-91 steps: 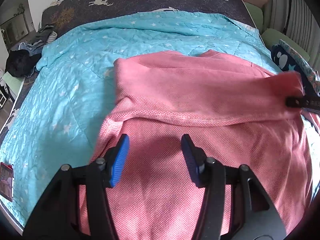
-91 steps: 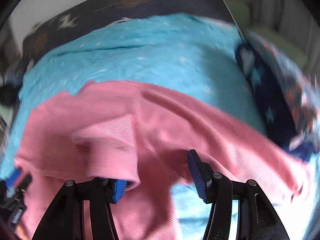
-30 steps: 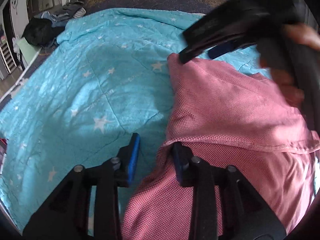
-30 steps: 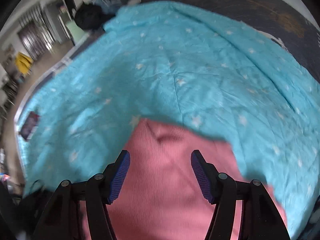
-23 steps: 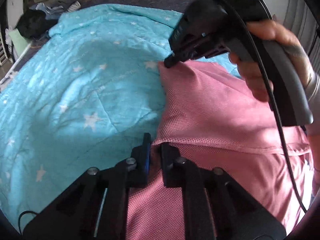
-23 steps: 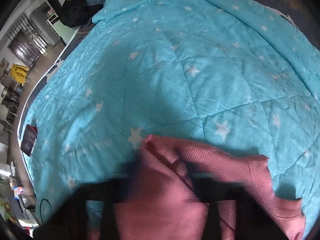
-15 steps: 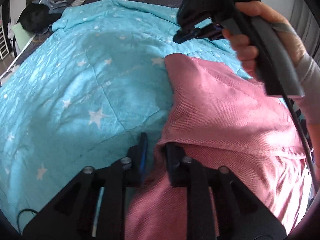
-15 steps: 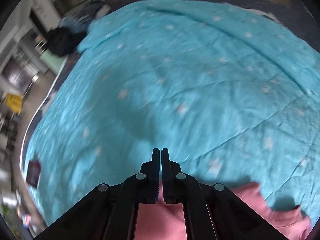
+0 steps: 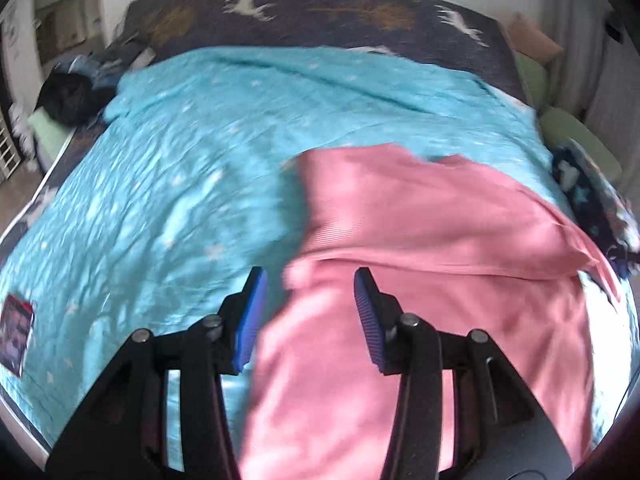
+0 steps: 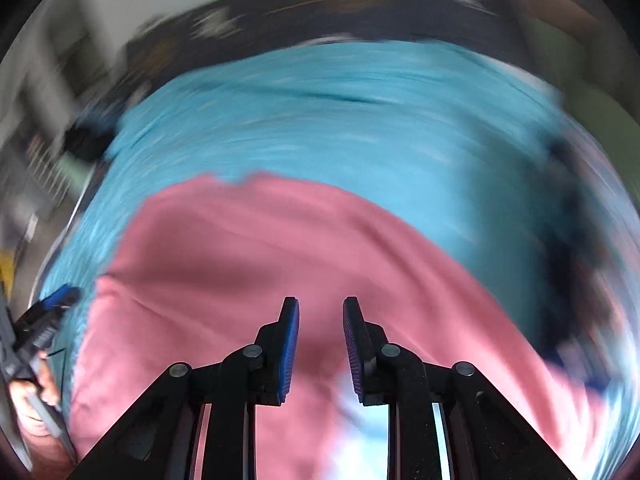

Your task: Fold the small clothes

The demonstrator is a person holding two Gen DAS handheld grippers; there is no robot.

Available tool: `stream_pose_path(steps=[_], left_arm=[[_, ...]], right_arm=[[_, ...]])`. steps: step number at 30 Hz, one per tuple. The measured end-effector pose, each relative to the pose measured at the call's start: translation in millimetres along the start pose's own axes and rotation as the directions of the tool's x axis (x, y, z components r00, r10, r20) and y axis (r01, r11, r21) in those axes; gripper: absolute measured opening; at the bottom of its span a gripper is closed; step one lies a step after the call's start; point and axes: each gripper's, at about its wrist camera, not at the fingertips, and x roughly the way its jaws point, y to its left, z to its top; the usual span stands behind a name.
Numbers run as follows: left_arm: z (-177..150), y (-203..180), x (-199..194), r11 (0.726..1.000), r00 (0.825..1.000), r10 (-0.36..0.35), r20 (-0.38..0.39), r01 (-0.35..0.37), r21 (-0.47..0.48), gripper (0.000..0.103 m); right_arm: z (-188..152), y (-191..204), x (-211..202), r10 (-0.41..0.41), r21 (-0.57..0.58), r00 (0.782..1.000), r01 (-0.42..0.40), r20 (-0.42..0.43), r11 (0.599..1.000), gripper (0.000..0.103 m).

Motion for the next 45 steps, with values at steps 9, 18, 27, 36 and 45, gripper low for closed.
stream_pose_path(steps=[9,18,27,36,45], left_arm=[[16,-155,3,0.961,0.982,-0.185,-0.047,0.190,0.199,0.049],[-2,-264,8,0.910,0.959,-0.259,-0.111,0.281,0.306,0.049],[18,-275,55,0.936,0.943,-0.285,-0.168,0.312,0.160,0.052],[10,-269,85,0.916,0.892,-0.358,-0.274,0.392,0.079,0.052],[32,-183,29,0.910,0.903,-0.413,-0.116,0.414,-0.017,0.070]], right_arm=[[-152,-203,-62,-0.007,0.603,0.996,-0.046,0.086,0.797,0.025],[-174,-277,-51,0.154,0.779,0.960,-0.279,0.233,0.562,0.061],[-148,-293,-13,0.152,0.830,0.939,-0.344,0.309,0.440,0.030],[-86,-206,-89,0.007,0.517,0.905,-0.250,0.426,0.819,0.003],[37,6,-131,0.276,-0.107,0.820,-0.258,0.502,0.960,0.005]])
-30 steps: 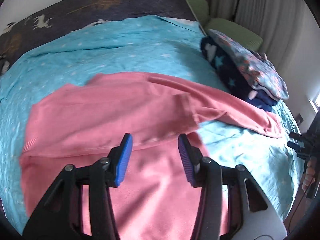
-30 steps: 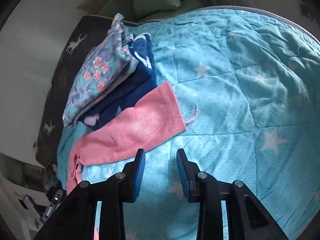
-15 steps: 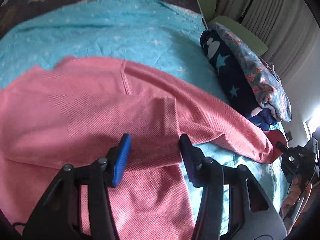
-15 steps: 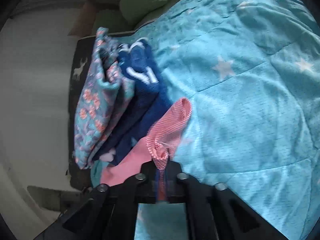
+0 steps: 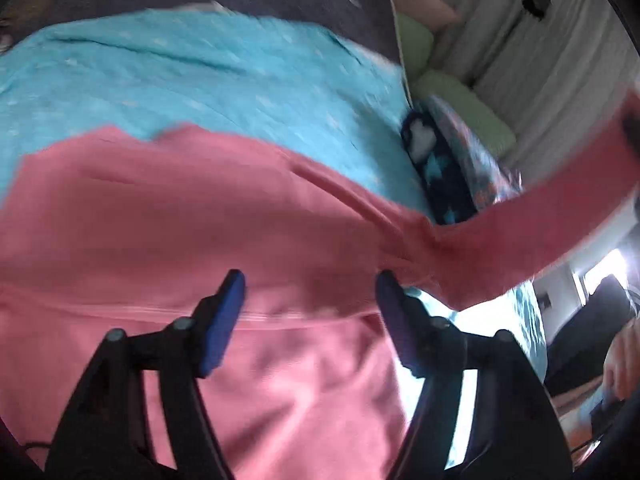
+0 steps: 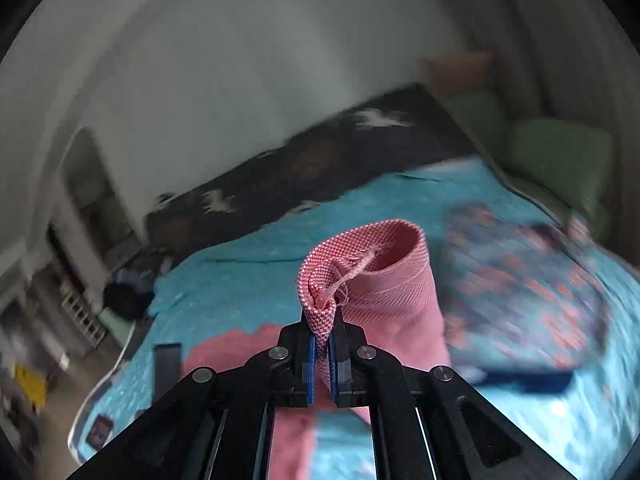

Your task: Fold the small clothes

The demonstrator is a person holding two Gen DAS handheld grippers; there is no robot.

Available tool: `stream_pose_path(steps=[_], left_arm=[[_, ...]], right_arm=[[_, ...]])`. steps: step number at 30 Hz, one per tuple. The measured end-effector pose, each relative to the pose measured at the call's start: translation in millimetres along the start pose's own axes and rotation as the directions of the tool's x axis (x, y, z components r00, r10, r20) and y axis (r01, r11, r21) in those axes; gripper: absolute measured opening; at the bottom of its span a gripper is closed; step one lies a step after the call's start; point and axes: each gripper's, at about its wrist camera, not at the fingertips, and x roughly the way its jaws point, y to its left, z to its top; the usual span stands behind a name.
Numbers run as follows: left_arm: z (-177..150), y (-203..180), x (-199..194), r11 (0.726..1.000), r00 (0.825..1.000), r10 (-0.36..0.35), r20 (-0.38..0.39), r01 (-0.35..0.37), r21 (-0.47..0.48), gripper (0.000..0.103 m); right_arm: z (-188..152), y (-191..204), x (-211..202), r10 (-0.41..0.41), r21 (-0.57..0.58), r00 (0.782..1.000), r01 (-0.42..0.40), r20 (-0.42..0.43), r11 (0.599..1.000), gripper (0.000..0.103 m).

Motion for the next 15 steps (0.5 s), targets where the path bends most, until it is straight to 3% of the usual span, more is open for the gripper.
stream_pose_path(steps=[2,4,5,7,9,10,11,13,15], left_arm=[[2,26,-24,0.998,0.997,0.053,0.051,-0.052,-0.023,0.073],[-1,52,-45,0.993,0.990,0.108,0.091,-0.104,-0.052,0.075],[-4,72,-57,0.988,0.984,0.144,0.107,-0.136,-0.076,0.076],[-12,105,-70,0.975,0.977,0.186,0.108,-0.171,-0.140,0.077],[-24,137,-75,0.960,0.980,0.183,0.075,-0.162,-0.227,0.077],[-29,148,-76,0.955,0.984,0.168,0.060,-0.147,-0.259,0.077],[-32,154,-75,0.951,0.986,0.156,0.052,-0.136,-0.278,0.077],[-39,166,-75,0.945,0.991,0.128,0.047,-0.107,-0.308,0.077],[-42,167,-70,0.945,0.995,0.086,0.045,-0.067,-0.321,0.077]], right_arm=[[12,53,34,0.089,-0.102,0.996,-0.091,-0.022,0.991,0.006],[8,95,71,0.189,-0.139,0.976,-0.203,-0.108,0.969,0.006],[3,111,92,0.233,-0.141,0.958,-0.257,-0.169,0.956,0.006],[-22,139,140,0.287,-0.130,0.898,-0.345,-0.333,0.930,0.013],[-53,150,168,0.279,-0.125,0.850,-0.368,-0.447,0.921,0.021],[-62,150,172,0.273,-0.124,0.838,-0.370,-0.472,0.921,0.022],[-69,144,174,0.262,-0.119,0.841,-0.356,-0.473,0.927,0.023],[-68,122,165,0.237,-0.103,0.869,-0.309,-0.435,0.945,0.034],[-67,92,145,0.194,-0.071,0.903,-0.238,-0.385,0.969,0.061]])
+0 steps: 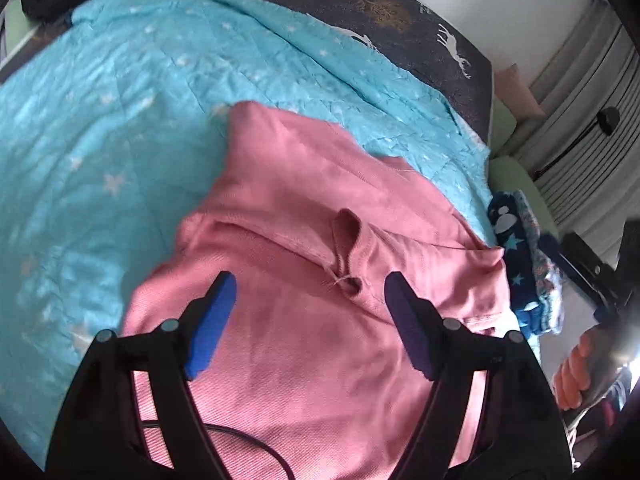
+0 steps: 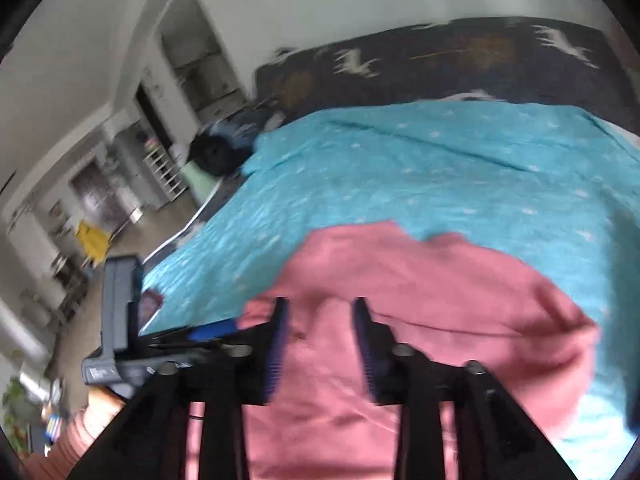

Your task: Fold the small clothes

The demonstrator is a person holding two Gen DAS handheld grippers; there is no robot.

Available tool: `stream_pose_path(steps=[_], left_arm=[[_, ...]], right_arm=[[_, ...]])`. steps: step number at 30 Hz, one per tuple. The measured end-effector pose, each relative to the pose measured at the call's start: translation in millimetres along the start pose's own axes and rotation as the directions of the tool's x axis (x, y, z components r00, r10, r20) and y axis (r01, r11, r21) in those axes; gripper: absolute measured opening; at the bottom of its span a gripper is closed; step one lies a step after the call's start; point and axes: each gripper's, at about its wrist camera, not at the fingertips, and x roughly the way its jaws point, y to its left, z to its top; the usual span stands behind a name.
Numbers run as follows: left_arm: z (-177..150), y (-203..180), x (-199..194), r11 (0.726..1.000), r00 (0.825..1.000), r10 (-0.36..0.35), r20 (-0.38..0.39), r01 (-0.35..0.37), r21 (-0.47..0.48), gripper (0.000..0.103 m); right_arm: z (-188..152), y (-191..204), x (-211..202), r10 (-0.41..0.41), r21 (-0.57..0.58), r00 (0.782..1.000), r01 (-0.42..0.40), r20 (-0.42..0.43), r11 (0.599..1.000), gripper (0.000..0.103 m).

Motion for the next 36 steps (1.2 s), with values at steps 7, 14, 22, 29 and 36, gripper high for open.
stream_pose_path(steps=[7,14,22,29,36], left_arm=[[-2,-29,26,0.996,0.995,-0.036,-0.093,0.043,0.076,0.079],[-5,-51,47,0.993,0.984,-0.054,-0.171,0.071,0.095,0.005],[43,-95,-8,0.983,0.997,-0.045,0.059,0.034,0.178,0.002],[95,-106,-46,0.976,0.975,-0.004,0.223,-0.044,0.211,0.002],[112,-115,-53,0.968,0.966,0.003,0.258,-0.067,0.242,0.002]], right_arm=[[-49,-62,-60,-0.279,0.095,0.960,0.281,-0.036,0.955,0.064],[-93,-89,-55,-0.360,0.134,0.924,0.376,-0.132,0.917,0.066],[-95,-105,-31,-0.331,0.181,0.928,0.360,-0.173,0.915,0.066],[-76,-114,-2,-0.319,0.207,0.927,0.357,-0.196,0.911,0.066],[-59,-96,21,-0.354,0.143,0.914,0.384,-0.197,0.912,0.066]])
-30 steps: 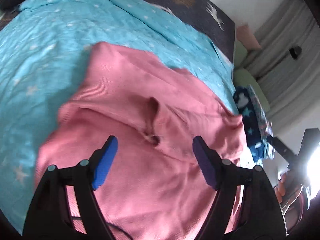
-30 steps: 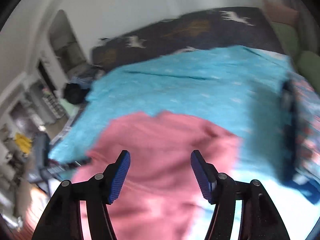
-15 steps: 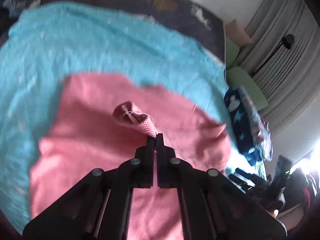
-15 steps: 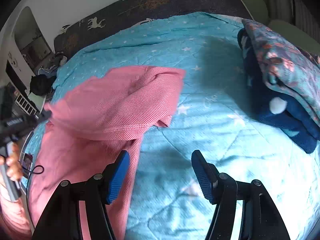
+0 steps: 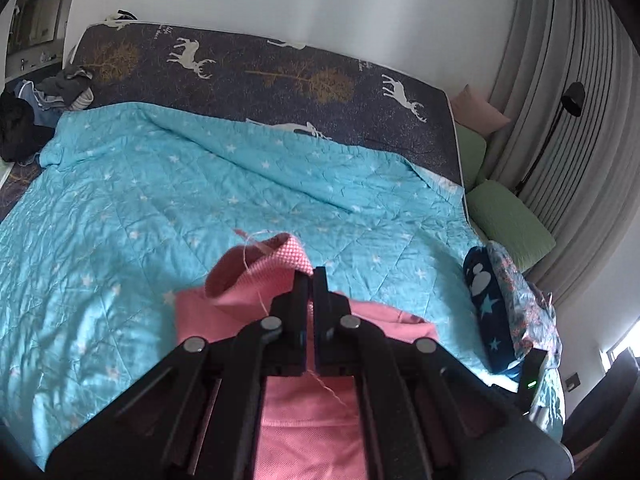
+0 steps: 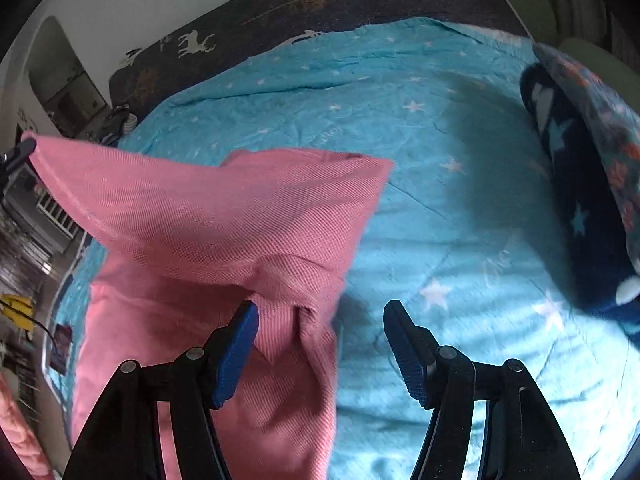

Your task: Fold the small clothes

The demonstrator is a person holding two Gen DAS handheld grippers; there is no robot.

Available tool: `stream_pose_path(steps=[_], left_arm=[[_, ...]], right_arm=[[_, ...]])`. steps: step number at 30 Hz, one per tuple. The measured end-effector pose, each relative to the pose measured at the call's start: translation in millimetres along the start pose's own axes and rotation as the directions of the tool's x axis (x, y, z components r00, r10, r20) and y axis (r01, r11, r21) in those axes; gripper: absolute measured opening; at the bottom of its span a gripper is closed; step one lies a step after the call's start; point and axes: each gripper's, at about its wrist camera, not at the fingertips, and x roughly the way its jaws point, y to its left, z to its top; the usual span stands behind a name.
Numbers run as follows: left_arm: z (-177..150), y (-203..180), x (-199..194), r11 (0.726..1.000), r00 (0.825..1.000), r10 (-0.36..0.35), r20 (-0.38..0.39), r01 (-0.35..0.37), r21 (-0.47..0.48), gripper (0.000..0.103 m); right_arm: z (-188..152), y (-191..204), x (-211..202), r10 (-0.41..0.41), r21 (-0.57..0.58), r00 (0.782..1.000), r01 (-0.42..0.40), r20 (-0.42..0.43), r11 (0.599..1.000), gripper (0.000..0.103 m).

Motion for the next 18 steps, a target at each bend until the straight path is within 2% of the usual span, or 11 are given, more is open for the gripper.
stream_pose_path(steps=[2,4,5,6,7,9,11,13,15,17,18], left_arm=[[2,2,-1,1.000,1.000,-0.012,0.001,0.012,-0.007,0.002],[0,4,-3,1.000,1.000,-0.014,-0.003,0.014,-0.004,0.002],[-2,5,-3,1.000,1.000,-0.012,-0.006,0.012,0.000,0.002],[-6,10,-1,1.000,1.000,-0.012,-0.015,0.012,0.000,0.003],[-9,12,0,1.000,1.000,-0.011,-0.022,0.011,-0.002,0.003],[-22,23,7,1.000,0.999,0.010,-0.039,-0.010,-0.007,0.003],[-43,43,21,0.999,0.996,0.027,-0.085,-0.030,-0.037,0.003],[-69,63,38,0.996,0.982,0.030,-0.184,-0.045,-0.073,0.003],[-100,82,51,0.993,0.961,0.022,-0.276,-0.053,-0.104,0.003],[-122,94,53,0.991,0.945,0.030,-0.325,-0.070,-0.113,0.005],[-132,103,52,0.988,0.939,0.026,-0.344,-0.076,-0.132,0.008]], right_arm=[[1,5,8,-0.080,-0.026,0.997,0.080,-0.007,0.996,0.066],[0,2,13,-0.113,-0.019,0.993,0.113,-0.013,0.993,0.065],[0,-3,12,-0.132,0.005,0.991,0.132,-0.005,0.991,0.056],[-1,-10,9,-0.146,0.040,0.989,0.146,0.014,0.989,0.041],[-3,-19,5,-0.142,0.076,0.989,0.139,0.030,0.987,0.035],[-7,-34,-3,-0.077,0.134,0.996,0.071,0.038,0.988,0.021],[-12,-40,-10,-0.038,0.150,0.999,0.033,0.033,0.988,0.019],[-17,-37,-14,-0.034,0.092,0.999,0.032,0.018,0.995,0.019],[-24,-35,-14,-0.070,0.036,0.997,0.071,-0.023,0.997,0.030],[-29,-46,-18,-0.062,0.058,0.997,0.064,-0.039,0.996,0.040],[-30,-51,-22,-0.060,0.079,0.997,0.063,-0.049,0.995,0.040]])
